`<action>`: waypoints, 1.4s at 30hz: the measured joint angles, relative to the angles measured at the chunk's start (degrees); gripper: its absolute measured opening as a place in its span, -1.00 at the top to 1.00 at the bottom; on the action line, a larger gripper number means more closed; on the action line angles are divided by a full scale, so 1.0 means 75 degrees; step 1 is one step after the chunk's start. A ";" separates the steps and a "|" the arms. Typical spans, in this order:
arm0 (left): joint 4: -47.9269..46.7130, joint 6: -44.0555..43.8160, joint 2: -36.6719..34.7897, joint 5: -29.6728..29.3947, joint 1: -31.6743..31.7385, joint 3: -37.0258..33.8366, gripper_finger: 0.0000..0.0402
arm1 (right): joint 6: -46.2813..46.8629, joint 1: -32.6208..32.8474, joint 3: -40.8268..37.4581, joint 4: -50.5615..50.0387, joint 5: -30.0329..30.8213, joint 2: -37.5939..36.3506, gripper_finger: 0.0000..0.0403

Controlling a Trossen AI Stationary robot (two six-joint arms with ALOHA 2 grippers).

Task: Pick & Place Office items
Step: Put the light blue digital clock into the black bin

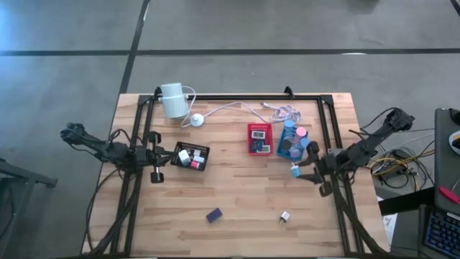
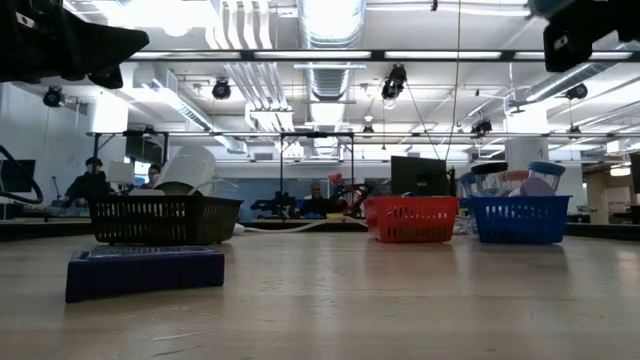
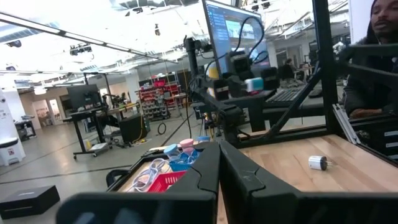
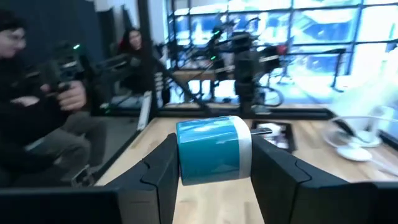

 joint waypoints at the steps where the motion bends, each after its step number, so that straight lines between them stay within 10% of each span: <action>1: 0.0000 0.0000 0.0000 0.0000 0.0000 0.0000 0.94 | -0.0011 -0.0008 -0.0159 0.0052 0.0118 -0.0250 0.25; 12: 0.0031 0.0000 0.0000 -0.0012 0.0000 0.0000 0.94 | -0.0416 -0.0007 -0.1607 0.0874 0.0474 -0.2136 0.25; 27: 0.0408 0.0000 -0.0003 -0.0006 0.0000 0.0000 0.94 | -0.0241 -0.0017 -0.1601 0.0616 0.1033 -0.2198 0.25; 42: 0.0589 0.0207 -0.0001 0.0006 0.0000 0.0000 0.94 | 0.0558 -0.1047 0.0113 0.0714 0.0637 0.1481 0.25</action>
